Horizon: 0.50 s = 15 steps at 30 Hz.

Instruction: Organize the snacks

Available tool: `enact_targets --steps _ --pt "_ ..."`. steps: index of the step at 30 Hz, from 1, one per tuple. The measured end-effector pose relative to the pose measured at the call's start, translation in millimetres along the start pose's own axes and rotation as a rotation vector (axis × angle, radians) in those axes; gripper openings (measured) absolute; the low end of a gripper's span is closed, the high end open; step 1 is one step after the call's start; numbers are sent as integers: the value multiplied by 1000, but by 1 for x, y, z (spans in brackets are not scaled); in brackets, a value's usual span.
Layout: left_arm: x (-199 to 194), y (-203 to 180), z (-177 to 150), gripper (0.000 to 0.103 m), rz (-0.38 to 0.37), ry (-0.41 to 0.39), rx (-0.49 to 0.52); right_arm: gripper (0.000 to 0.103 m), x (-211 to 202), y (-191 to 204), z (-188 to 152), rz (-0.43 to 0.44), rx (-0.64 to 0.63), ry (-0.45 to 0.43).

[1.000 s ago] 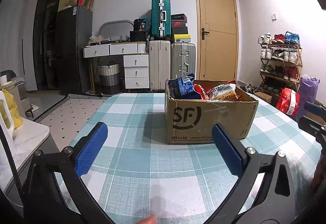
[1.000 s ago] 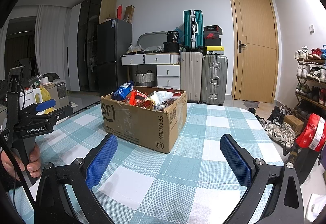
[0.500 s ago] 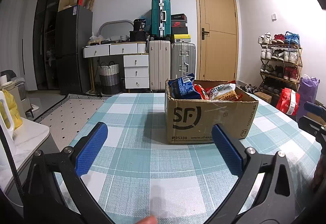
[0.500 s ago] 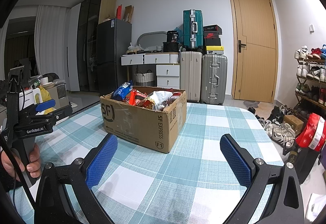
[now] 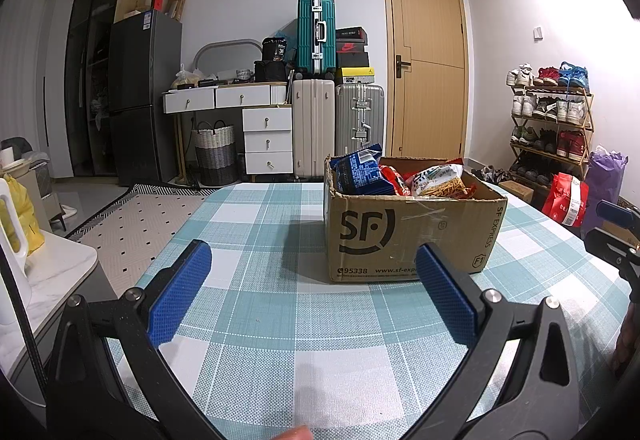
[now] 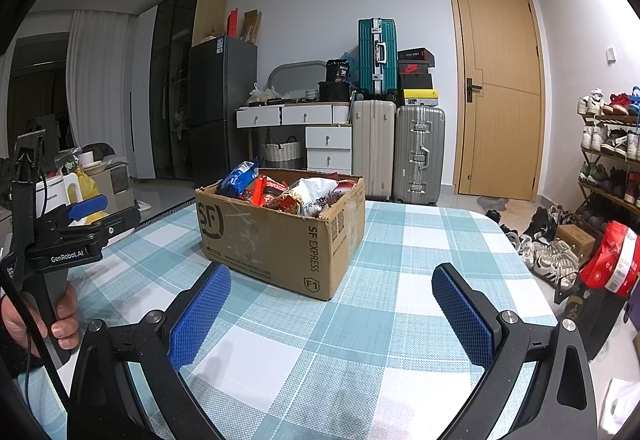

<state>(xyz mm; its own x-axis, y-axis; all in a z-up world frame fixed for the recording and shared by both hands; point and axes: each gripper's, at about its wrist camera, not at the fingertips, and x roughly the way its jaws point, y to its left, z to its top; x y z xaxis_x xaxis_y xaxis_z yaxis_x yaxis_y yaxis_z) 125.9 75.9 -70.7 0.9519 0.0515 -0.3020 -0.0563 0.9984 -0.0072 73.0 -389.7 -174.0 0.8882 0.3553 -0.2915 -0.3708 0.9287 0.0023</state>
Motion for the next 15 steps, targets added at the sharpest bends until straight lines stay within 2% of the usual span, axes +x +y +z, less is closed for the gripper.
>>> enact_targets --steps 15 --pt "2 -1 -1 102 2 3 -1 102 1 0 -1 -2 2 3"
